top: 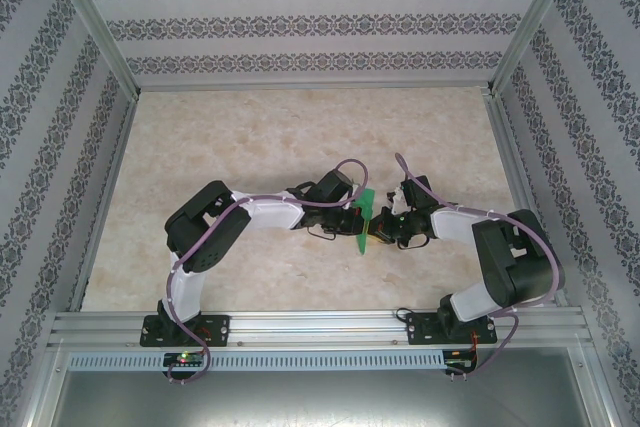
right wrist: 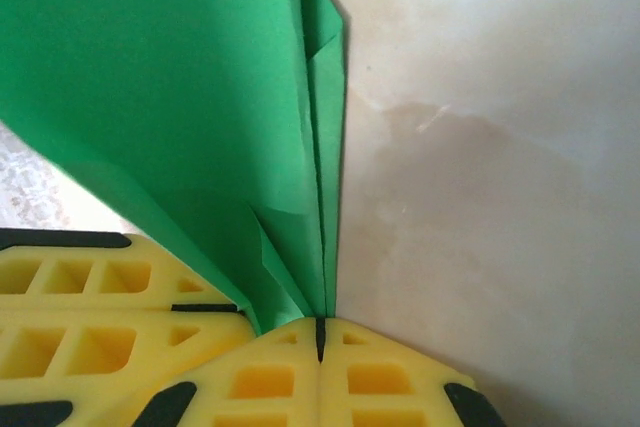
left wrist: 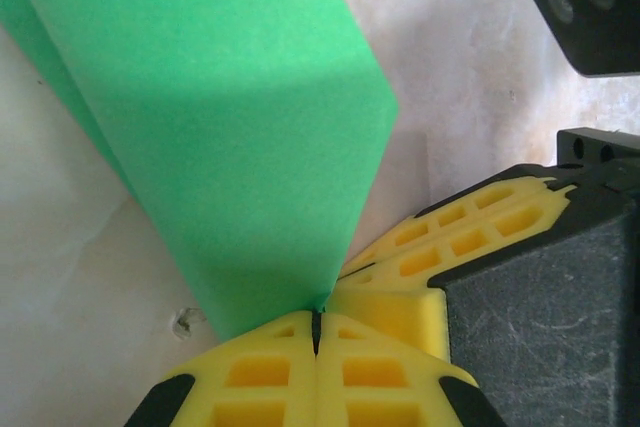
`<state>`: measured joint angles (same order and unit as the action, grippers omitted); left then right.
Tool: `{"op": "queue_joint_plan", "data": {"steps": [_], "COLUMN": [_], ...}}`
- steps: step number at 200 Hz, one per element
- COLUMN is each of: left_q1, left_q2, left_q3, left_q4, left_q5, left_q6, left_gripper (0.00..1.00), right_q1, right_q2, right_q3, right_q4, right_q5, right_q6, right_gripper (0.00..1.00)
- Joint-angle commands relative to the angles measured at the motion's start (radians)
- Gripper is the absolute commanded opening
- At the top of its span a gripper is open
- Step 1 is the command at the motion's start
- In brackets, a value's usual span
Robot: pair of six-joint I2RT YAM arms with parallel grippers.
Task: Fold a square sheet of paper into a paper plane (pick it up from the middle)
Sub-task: Fold the wing for the fifth time at the center of the table.
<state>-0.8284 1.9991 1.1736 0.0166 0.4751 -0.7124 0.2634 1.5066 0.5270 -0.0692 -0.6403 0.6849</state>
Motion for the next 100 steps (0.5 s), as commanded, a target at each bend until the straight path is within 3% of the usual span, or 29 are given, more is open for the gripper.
{"op": "queue_joint_plan", "data": {"steps": [1, 100], "left_q1": [0.013, 0.018], "left_q2": [0.016, 0.059], "left_q3": [0.032, 0.077], "left_q4": [0.039, 0.005], "left_q5": [0.02, 0.014], "left_q6": [-0.013, -0.007], "left_gripper": [0.06, 0.06], "right_q1": [-0.005, -0.006], "right_q2": [0.023, 0.027], "right_q3": [0.001, 0.001], "right_q4": [0.011, 0.019], "right_q5": [-0.009, -0.022], "right_q6": [0.001, -0.002], "right_gripper": [0.04, 0.03]}}
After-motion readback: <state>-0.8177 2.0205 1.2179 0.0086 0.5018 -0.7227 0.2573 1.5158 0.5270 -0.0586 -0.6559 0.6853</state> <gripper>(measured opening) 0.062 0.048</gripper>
